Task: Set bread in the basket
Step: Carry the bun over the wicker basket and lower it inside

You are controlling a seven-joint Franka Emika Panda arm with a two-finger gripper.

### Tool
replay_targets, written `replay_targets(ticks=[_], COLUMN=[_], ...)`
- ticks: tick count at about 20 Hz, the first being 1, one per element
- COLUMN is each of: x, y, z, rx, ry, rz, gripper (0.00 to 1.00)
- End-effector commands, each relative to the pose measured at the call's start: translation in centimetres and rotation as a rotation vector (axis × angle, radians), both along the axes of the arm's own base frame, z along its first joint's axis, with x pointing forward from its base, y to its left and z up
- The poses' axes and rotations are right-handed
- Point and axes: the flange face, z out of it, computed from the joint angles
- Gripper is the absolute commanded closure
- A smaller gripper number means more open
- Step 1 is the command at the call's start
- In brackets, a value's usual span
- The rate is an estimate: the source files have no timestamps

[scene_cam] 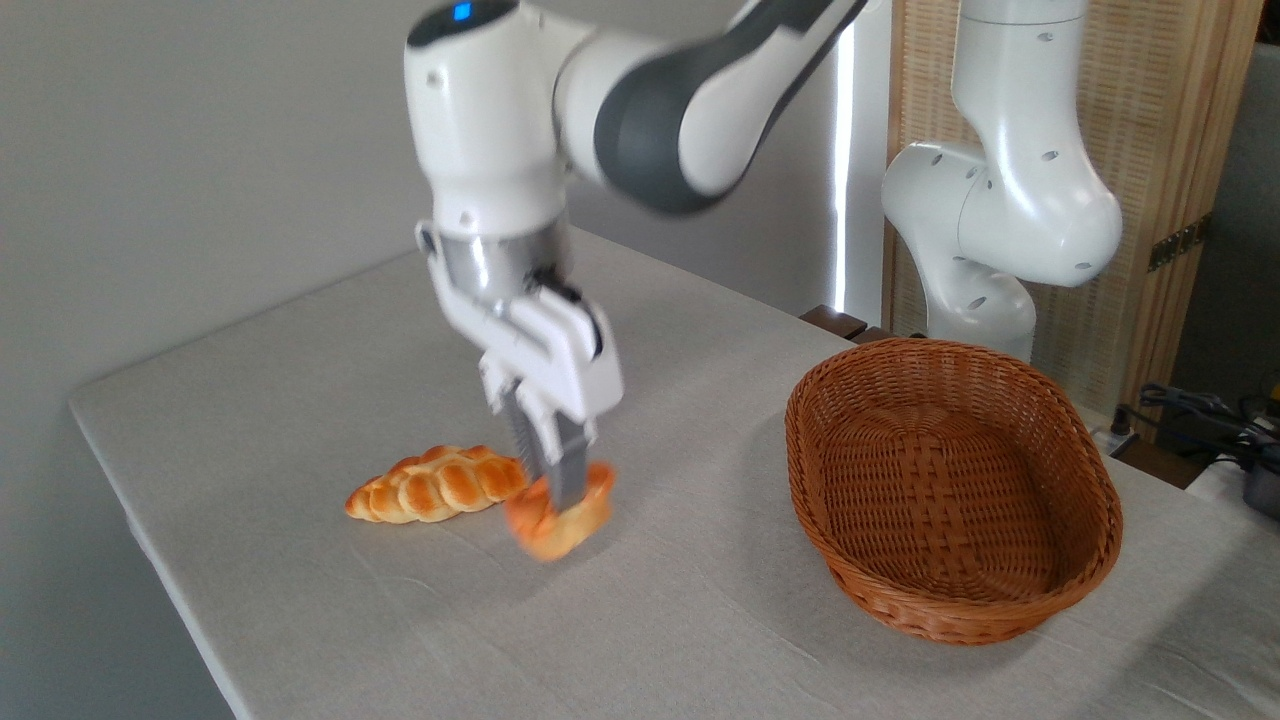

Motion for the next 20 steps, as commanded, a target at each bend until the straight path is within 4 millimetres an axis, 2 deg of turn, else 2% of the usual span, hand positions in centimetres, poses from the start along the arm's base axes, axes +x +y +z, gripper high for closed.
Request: replay_targets(ticks=[1,2,4,7,9,13,15,19,20], x=[-6.7,-8.7,-12.6,-18.4,-21.2,-22.5,-22.8,-23.1,-23.0], y=[3.4,4.4,6.5,9.2,9.7,9.4,9.1,8.8,9.0], z=[6.7,7.8,8.5,7.0,5.1,1.6,0.6,-2.0,-2.3], rx=[-0.020,-0.036,-0.077,-0.140,-0.114,-0.090,-0.097,-0.108,-0.113], ry=[0.079,0.105,0.142,0.132,0.151,0.232,0.256,0.303,0.310], rz=[-0.146,-0.191,-0.265,-0.305,-0.340,-0.398,-0.405,-0.408,-0.405], gripper=[0.97,0.96,0.96,0.94,0.94,0.93,0.91,0.76,0.64])
